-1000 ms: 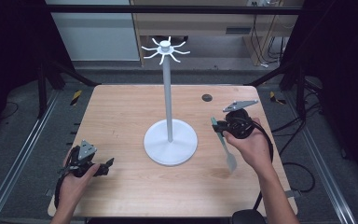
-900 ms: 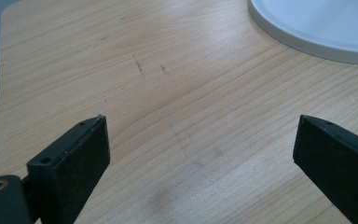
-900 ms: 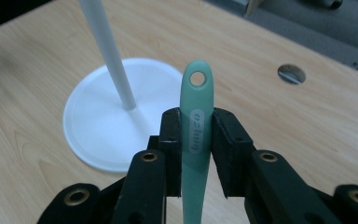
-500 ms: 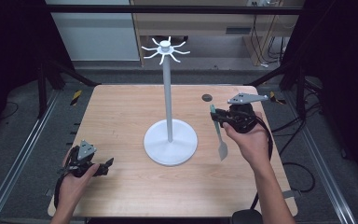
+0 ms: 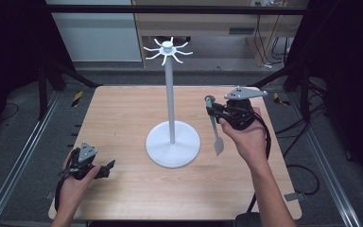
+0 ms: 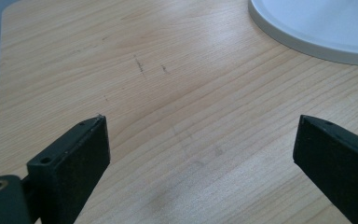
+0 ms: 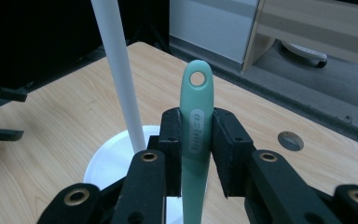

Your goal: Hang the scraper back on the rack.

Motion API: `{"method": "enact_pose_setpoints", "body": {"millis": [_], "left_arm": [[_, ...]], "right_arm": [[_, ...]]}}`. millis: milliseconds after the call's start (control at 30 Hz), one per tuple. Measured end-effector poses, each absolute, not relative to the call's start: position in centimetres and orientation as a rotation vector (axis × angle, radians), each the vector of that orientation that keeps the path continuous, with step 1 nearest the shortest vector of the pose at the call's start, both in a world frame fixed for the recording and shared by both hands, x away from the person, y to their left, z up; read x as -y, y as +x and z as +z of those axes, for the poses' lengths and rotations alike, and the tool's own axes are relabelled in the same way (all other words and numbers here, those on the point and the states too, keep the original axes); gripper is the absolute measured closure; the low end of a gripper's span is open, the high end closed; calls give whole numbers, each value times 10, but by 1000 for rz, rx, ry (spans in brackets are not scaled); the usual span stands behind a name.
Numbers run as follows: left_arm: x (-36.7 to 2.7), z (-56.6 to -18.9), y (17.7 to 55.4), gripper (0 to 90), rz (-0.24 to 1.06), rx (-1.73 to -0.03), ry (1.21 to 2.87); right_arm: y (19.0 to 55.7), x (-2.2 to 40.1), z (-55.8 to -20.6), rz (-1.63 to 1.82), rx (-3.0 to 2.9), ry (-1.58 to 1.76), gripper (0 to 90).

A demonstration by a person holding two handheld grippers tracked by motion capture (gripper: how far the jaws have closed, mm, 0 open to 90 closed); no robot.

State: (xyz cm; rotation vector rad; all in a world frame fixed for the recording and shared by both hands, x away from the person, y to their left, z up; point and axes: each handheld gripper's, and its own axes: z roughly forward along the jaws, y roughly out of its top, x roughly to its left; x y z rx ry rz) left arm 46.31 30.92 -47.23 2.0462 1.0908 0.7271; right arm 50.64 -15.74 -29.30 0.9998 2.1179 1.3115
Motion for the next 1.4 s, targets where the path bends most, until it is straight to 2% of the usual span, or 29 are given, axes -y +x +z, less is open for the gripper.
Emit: {"method": "enact_pose_setpoints", "body": {"millis": [1400], "left_arm": [[-308,-473,463,34,719,-1086,2052]], "right_arm": [[502,128,-237,1425,-2025,905,745]]}}
